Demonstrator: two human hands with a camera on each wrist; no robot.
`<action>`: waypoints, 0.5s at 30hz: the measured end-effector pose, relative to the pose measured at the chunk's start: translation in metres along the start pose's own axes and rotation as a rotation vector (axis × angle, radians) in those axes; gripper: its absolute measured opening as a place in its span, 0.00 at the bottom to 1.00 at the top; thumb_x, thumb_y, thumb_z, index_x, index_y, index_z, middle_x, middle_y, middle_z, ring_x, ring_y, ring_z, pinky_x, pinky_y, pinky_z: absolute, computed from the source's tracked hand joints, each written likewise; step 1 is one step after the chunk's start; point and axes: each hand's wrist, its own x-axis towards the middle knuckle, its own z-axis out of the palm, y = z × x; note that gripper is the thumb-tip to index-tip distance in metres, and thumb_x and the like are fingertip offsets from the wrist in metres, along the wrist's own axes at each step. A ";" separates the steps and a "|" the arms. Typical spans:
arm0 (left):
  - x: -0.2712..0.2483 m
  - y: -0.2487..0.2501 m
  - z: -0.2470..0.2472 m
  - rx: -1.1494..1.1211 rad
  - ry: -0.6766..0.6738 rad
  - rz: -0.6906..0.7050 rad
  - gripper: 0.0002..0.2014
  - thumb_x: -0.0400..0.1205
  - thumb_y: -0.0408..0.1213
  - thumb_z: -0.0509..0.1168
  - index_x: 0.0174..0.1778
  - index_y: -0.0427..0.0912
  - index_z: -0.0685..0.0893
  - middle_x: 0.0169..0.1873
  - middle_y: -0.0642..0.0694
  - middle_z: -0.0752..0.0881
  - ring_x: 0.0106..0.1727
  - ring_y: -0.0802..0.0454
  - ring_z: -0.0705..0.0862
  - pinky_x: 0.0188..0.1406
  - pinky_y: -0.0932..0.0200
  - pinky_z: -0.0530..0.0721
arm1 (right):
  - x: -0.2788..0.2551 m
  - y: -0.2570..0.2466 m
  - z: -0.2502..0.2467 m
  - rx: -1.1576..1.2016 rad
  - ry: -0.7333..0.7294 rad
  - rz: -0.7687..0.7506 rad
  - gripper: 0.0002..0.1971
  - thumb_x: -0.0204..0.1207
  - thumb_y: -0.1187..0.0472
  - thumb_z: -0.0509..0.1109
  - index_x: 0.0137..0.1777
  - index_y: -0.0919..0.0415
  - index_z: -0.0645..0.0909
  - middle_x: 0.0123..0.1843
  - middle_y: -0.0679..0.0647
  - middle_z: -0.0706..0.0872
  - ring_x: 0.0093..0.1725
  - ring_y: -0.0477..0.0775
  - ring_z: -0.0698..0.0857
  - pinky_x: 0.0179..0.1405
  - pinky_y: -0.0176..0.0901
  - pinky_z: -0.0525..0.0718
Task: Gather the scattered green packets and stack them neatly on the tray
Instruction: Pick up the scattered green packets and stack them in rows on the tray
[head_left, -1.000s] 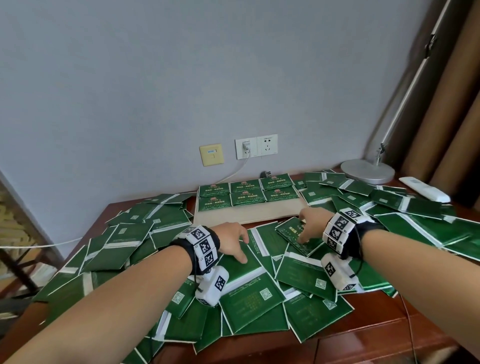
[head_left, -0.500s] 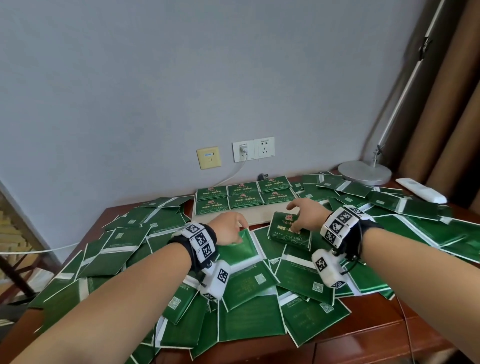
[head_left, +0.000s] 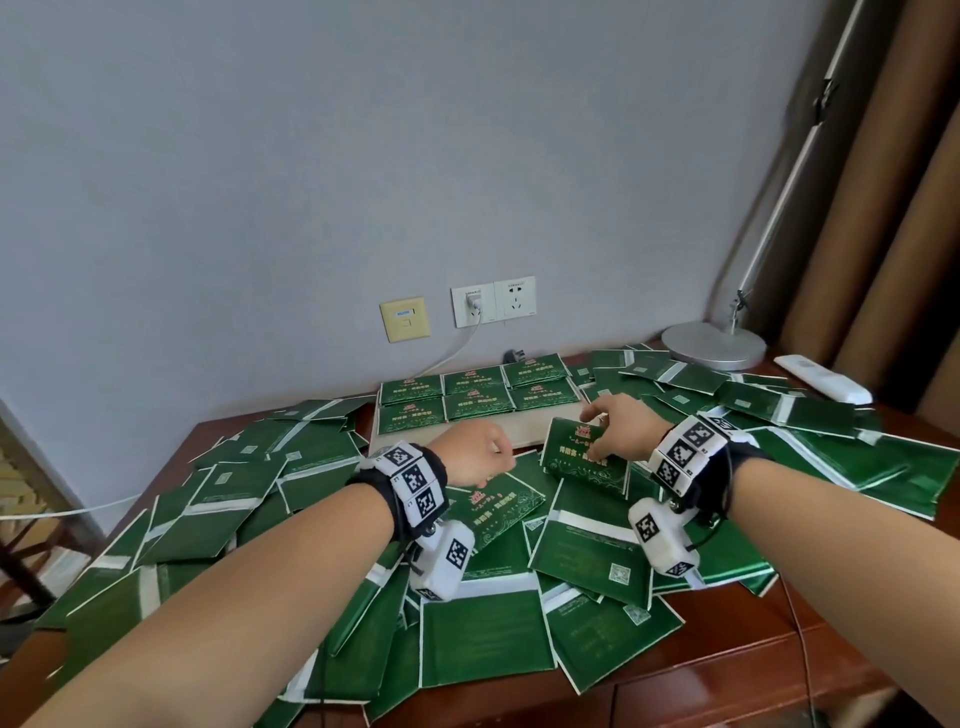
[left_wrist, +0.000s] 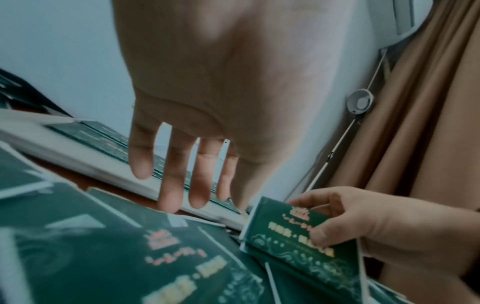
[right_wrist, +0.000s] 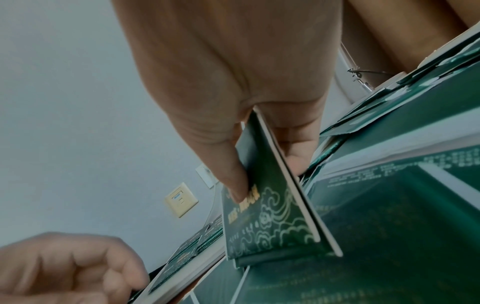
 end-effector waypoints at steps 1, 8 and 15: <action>0.000 -0.005 0.001 0.046 0.011 -0.022 0.09 0.84 0.45 0.67 0.55 0.45 0.86 0.44 0.55 0.84 0.44 0.54 0.86 0.44 0.60 0.79 | -0.001 0.000 0.000 0.007 -0.005 -0.002 0.29 0.64 0.66 0.83 0.66 0.54 0.81 0.56 0.53 0.83 0.49 0.54 0.86 0.51 0.51 0.89; 0.002 -0.030 0.008 0.211 -0.094 -0.250 0.20 0.73 0.58 0.75 0.42 0.42 0.85 0.43 0.49 0.87 0.46 0.50 0.85 0.54 0.53 0.82 | -0.005 0.000 0.002 -0.019 -0.034 -0.035 0.24 0.63 0.64 0.83 0.60 0.55 0.83 0.52 0.52 0.87 0.45 0.52 0.88 0.47 0.49 0.91; -0.003 -0.026 0.014 0.271 -0.124 -0.300 0.31 0.67 0.64 0.77 0.53 0.41 0.85 0.48 0.47 0.88 0.49 0.50 0.85 0.54 0.50 0.85 | -0.009 0.003 0.002 -0.079 -0.089 -0.054 0.23 0.65 0.64 0.82 0.60 0.55 0.83 0.54 0.52 0.87 0.48 0.50 0.87 0.50 0.47 0.90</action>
